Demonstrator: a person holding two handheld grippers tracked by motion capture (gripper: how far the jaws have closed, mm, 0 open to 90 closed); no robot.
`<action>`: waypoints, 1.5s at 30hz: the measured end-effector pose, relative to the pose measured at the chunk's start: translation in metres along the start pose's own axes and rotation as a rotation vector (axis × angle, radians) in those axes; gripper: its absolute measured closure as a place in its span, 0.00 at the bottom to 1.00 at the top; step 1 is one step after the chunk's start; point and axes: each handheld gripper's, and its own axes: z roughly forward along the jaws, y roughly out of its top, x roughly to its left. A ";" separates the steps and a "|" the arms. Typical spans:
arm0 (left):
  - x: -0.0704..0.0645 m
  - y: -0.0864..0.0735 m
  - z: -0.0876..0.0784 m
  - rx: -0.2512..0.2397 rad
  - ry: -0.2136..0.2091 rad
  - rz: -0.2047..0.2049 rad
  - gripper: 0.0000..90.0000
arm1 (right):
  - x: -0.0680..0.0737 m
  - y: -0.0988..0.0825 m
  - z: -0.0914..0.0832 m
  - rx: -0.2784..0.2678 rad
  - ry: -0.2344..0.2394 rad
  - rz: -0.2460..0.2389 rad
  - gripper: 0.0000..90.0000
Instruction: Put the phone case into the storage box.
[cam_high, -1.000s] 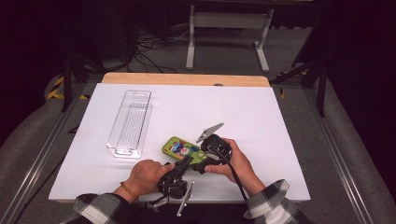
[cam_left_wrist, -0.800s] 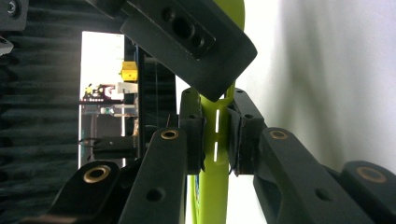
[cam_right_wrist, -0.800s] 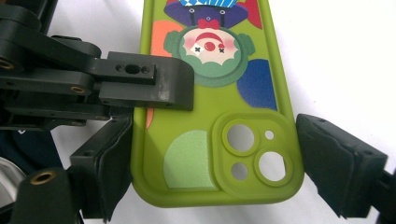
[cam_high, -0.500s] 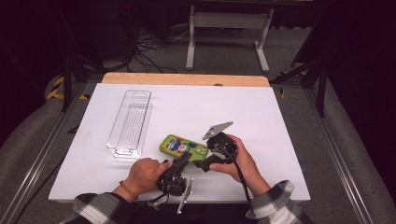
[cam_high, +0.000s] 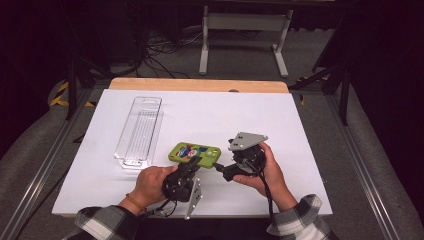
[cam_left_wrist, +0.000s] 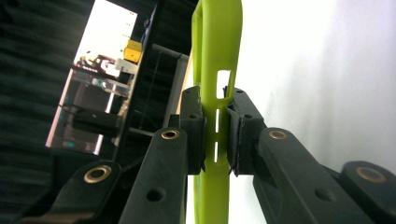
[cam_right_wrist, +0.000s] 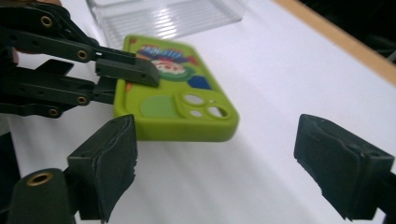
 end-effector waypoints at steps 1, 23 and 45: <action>0.001 -0.001 0.001 -0.016 -0.003 -0.033 0.88 | 0.000 0.000 -0.001 -0.007 -0.013 -0.003 0.16; 0.028 -0.011 -0.007 -0.052 -0.078 -0.246 0.88 | -0.002 -0.027 -0.011 -0.146 -0.178 -0.099 0.16; 0.060 -0.031 -0.021 -0.136 -0.114 -0.510 0.88 | -0.003 -0.064 -0.025 -0.235 -0.288 -0.078 0.13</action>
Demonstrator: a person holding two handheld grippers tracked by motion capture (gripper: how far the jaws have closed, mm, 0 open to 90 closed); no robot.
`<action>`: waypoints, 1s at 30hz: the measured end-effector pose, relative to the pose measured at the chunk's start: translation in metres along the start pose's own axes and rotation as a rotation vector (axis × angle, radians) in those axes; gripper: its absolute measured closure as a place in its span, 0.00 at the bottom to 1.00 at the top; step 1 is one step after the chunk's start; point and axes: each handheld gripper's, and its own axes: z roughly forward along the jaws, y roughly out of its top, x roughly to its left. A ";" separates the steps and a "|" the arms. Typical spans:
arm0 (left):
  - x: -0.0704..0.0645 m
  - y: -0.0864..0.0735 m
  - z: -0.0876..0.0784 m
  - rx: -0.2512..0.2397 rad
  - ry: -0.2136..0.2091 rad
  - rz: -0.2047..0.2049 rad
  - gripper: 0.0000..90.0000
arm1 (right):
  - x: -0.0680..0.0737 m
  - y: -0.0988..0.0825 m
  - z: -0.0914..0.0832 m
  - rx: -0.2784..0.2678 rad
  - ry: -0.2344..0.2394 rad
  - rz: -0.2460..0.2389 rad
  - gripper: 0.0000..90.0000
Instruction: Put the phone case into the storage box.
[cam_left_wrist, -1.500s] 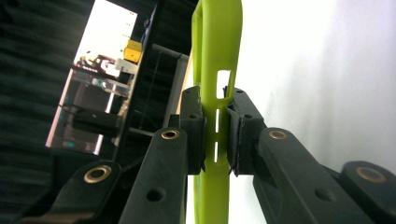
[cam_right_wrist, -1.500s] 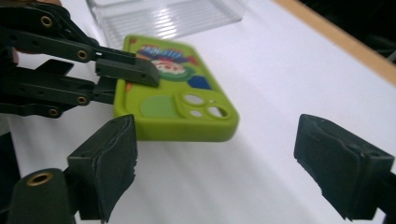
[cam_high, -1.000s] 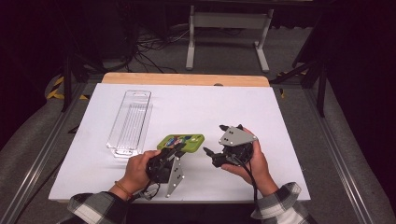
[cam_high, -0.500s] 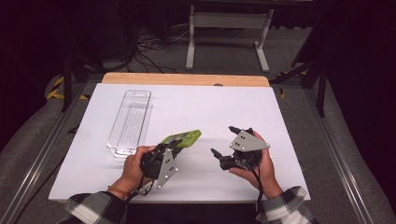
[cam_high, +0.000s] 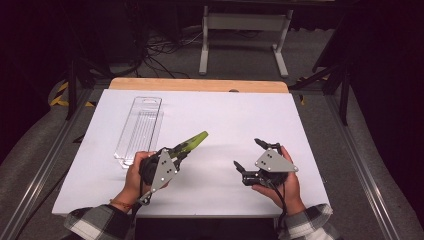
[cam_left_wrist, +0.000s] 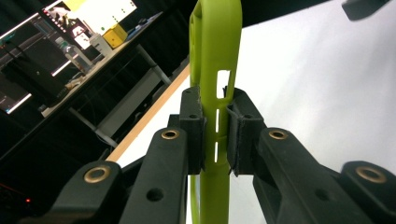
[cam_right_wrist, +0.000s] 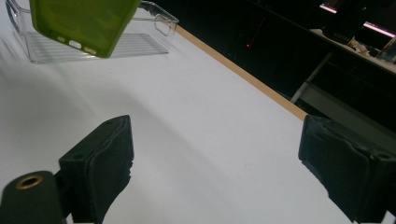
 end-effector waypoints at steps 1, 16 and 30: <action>0.001 0.000 -0.001 -0.004 -0.001 -0.008 0.88 | 0.000 -0.001 -0.001 0.000 0.001 -0.001 0.13; 0.035 -0.015 -0.018 -0.045 0.022 -0.190 0.88 | 0.003 -0.016 -0.001 0.028 0.006 -0.002 0.13; 0.068 -0.032 -0.040 -0.093 0.034 -0.342 0.88 | 0.004 -0.016 0.001 0.027 0.004 0.007 0.13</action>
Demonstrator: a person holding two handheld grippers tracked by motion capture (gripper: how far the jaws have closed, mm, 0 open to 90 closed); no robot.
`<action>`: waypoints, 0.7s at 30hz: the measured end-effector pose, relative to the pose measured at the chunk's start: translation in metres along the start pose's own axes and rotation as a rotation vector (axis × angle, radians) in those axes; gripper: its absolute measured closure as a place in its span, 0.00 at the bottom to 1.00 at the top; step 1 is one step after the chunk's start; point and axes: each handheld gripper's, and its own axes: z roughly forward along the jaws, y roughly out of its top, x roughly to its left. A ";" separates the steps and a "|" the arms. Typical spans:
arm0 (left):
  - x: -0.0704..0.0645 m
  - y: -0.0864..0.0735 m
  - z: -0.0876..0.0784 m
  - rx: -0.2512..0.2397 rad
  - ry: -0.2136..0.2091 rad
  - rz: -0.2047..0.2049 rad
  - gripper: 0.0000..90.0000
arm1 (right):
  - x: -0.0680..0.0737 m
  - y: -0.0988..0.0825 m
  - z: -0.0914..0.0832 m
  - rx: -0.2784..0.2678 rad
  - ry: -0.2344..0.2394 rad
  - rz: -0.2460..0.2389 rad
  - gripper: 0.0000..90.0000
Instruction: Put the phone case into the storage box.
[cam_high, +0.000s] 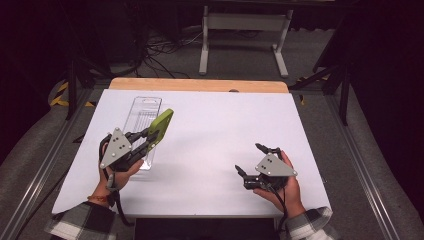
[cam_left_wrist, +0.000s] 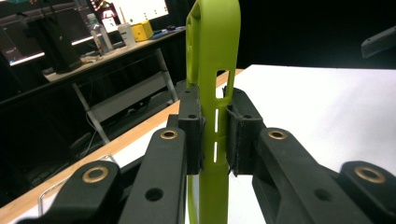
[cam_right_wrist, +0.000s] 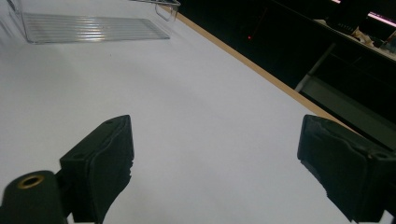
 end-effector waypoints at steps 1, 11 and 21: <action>0.002 -0.001 -0.001 -0.001 0.003 -0.006 0.88 | 0.000 0.000 0.000 0.000 -0.001 -0.004 0.13; 0.019 -0.006 -0.011 -0.002 0.004 -0.056 0.87 | -0.001 -0.001 0.001 0.011 0.000 -0.006 0.13; 0.035 -0.011 -0.018 -0.004 0.008 -0.093 0.87 | -0.002 -0.002 0.003 0.025 0.020 -0.022 0.13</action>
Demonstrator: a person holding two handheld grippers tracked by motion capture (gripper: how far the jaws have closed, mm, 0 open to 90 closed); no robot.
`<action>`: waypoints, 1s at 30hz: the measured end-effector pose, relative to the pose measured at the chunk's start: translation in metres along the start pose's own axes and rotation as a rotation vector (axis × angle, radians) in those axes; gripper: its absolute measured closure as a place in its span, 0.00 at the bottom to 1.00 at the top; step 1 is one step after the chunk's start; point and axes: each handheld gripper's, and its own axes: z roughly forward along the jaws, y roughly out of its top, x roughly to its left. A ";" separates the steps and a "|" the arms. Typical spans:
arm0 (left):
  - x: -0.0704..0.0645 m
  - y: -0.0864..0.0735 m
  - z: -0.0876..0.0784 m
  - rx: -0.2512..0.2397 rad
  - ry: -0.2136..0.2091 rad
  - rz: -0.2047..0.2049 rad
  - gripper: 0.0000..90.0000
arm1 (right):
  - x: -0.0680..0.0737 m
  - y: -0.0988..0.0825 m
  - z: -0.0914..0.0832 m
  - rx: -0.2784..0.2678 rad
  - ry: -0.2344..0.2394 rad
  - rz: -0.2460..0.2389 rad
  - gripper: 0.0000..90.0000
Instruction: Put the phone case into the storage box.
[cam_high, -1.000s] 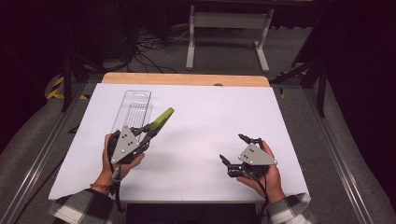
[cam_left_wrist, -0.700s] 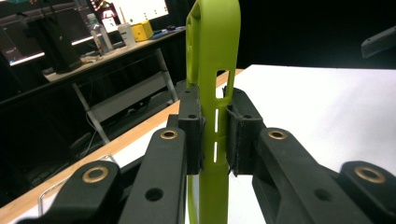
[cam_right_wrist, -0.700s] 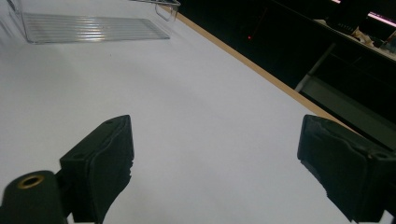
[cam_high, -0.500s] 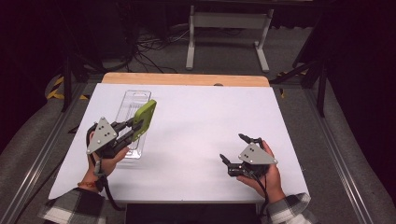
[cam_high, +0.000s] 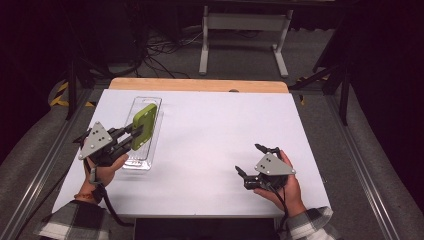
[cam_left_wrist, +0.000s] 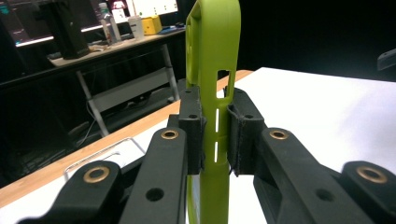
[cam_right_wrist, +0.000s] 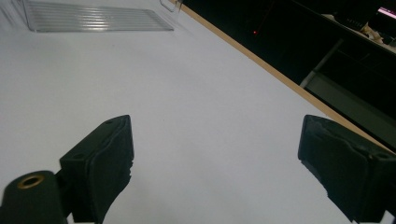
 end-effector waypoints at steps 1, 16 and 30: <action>0.000 0.000 0.000 0.000 0.000 0.000 0.87 | 0.000 0.000 0.000 0.000 0.000 0.000 0.13; 0.016 -0.009 0.004 0.020 0.003 -0.013 0.87 | -0.003 -0.001 -0.001 -0.037 -0.006 0.003 0.13; 0.035 -0.011 0.017 0.007 -0.031 -0.043 0.87 | -0.003 0.000 -0.001 -0.048 0.009 0.016 0.13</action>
